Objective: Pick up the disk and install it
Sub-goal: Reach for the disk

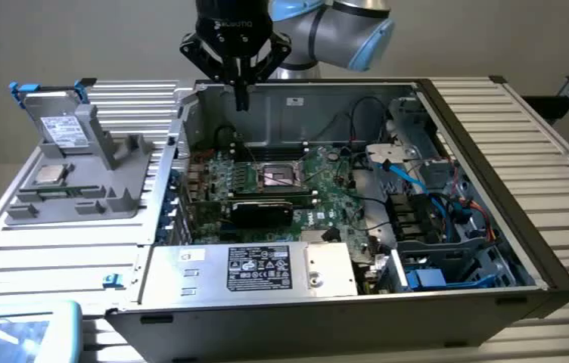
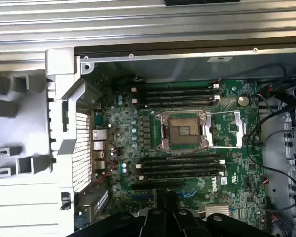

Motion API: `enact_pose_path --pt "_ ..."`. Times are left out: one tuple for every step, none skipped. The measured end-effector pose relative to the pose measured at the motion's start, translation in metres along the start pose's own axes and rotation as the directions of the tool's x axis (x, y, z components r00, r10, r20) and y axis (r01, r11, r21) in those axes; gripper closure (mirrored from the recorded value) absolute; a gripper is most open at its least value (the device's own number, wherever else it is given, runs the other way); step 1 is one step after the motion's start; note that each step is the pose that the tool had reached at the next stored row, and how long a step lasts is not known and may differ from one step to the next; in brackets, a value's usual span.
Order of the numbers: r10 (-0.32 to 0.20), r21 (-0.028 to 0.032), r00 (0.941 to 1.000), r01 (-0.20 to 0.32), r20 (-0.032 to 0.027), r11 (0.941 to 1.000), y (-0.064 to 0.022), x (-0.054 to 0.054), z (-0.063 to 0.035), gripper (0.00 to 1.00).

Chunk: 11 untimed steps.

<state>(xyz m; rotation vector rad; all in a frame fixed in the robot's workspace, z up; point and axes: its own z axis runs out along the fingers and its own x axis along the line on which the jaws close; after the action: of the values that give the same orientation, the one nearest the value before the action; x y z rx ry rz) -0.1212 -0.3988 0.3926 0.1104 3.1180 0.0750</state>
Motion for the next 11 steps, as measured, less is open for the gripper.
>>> enact_pose_path --pt "0.0 0.0 1.0 0.0 0.0 1.0 0.0 0.0 0.0 0.89" --pt "0.0 0.0 1.0 0.0 0.0 1.0 0.0 0.0 0.0 0.89" --pt "0.0 0.0 1.0 0.0 0.0 1.0 0.0 0.0 0.0 0.89" --pt "0.0 0.0 1.0 0.0 0.0 1.0 0.0 0.0 0.0 0.89" --pt "0.0 0.0 1.0 0.0 0.0 1.0 0.0 0.0 0.0 0.89" --pt "0.0 0.0 1.0 0.0 0.0 1.0 0.0 0.0 0.0 0.89" --pt "0.0 0.0 1.0 0.0 0.0 1.0 0.0 0.0 0.0 0.89" --pt "0.0 0.0 1.0 0.0 0.0 1.0 0.0 0.0 0.0 0.89" --pt "0.0 0.0 1.0 0.0 0.0 1.0 0.0 0.0 0.0 0.89" --pt "0.0 0.0 1.0 0.0 0.0 1.0 0.0 0.0 0.0 0.89" --pt "0.0 0.0 1.0 0.0 0.0 1.0 0.0 0.0 0.0 0.89"
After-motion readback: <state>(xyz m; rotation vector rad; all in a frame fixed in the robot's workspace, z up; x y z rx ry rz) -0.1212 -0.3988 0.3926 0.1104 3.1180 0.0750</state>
